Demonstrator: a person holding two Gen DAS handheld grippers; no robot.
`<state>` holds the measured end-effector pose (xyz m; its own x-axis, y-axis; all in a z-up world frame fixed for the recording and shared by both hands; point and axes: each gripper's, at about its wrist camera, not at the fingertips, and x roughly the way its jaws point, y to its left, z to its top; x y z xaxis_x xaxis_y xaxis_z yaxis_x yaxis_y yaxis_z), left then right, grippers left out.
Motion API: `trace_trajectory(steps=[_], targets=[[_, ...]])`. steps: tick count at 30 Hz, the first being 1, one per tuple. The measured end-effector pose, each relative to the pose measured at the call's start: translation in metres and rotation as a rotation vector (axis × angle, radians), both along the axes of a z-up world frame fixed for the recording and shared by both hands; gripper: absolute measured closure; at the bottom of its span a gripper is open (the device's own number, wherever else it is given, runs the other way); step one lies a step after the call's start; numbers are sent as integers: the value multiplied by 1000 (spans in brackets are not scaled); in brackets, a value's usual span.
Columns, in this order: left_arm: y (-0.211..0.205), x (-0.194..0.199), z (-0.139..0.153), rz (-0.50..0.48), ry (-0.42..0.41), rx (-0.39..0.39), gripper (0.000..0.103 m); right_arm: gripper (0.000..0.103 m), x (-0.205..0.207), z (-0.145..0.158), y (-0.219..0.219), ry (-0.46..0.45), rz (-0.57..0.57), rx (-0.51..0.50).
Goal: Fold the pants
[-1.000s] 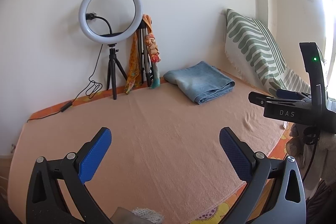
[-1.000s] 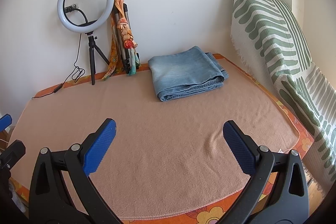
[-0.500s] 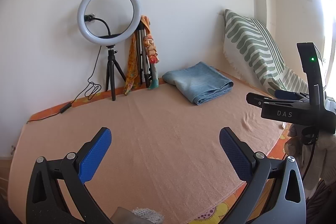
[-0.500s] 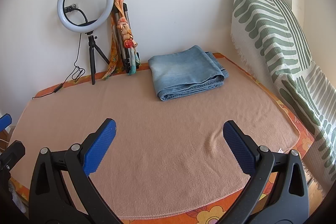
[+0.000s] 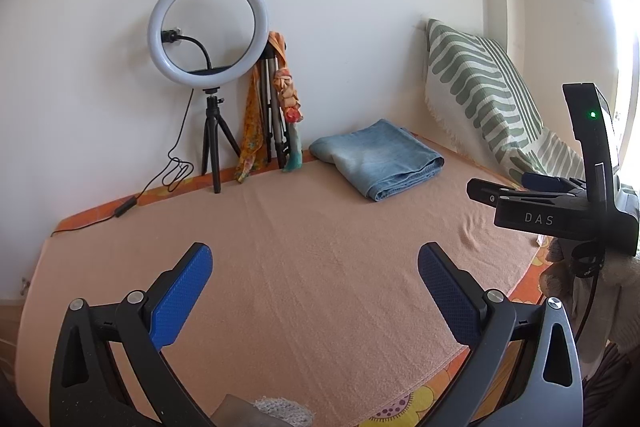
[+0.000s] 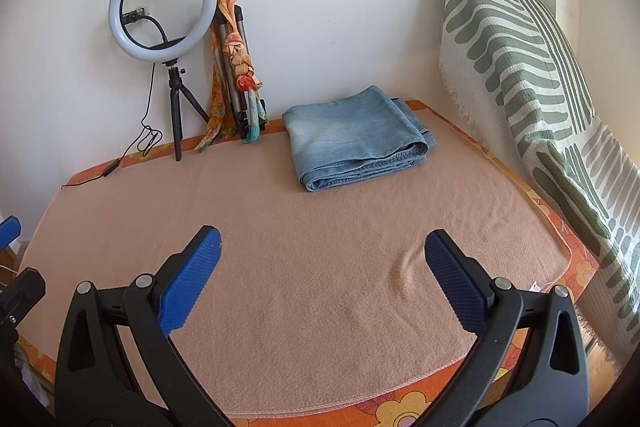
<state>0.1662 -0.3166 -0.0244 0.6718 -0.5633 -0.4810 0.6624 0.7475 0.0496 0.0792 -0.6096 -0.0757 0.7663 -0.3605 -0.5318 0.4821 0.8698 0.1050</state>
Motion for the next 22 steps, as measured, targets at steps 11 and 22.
trace_trajectory(steps=[11,22], targets=[[1,-1,5,10,-11,-2,1,0,0,0,-1,2,1,1],[6,0,7,15,-27,-2,1,0,0,-4,5,5,2,5]])
